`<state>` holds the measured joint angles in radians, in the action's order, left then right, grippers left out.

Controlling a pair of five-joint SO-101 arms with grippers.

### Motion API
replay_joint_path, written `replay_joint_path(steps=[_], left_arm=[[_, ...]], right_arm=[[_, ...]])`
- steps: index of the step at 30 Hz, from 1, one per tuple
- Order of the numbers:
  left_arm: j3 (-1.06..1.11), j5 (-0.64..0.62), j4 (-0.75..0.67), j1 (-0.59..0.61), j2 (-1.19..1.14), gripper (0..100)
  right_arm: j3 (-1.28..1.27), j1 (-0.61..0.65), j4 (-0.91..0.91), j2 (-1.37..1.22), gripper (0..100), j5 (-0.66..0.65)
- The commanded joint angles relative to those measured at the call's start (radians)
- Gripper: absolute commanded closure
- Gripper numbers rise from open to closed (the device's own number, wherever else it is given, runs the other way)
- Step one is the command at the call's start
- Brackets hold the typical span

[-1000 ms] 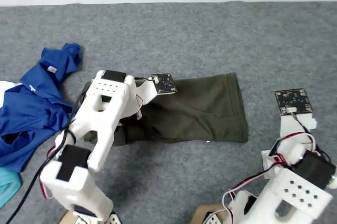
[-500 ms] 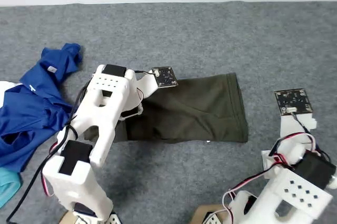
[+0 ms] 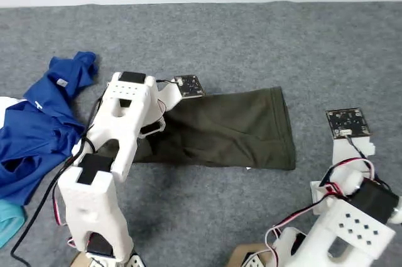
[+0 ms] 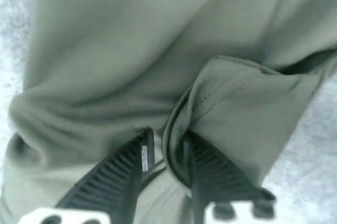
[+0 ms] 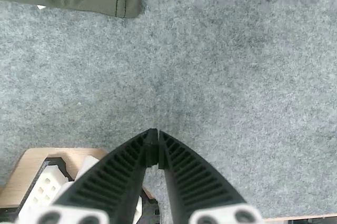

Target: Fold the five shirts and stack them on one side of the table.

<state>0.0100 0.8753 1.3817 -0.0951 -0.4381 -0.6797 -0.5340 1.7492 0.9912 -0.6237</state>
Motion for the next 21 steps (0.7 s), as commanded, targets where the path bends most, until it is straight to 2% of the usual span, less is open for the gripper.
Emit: replay_joint_path(steps=[1, 10, 14, 17, 21], left_arm=[[-0.11, 0.009, 0.077, -0.006, 0.015, 90], [-0.15, 0.074, 0.137, -0.008, -0.083, 90], [-0.154, 0.074, 0.157, -0.009, -0.095, 95], [-0.245, 0.077, 0.264, -0.028, -0.098, 100], [-0.354, 0.075, 0.288, -0.028, -0.115, 100]], right_arm=[[0.011, -0.005, 0.031, 0.012, 99.0, -0.008], [0.011, -0.005, 0.031, 0.018, 99.0, -0.008], [0.011, -0.005, 0.031, 0.018, 99.0, -0.008], [0.011, -0.005, 0.031, 0.018, 99.0, -0.008], [0.011, -0.005, 0.031, 0.018, 99.0, -0.008]])
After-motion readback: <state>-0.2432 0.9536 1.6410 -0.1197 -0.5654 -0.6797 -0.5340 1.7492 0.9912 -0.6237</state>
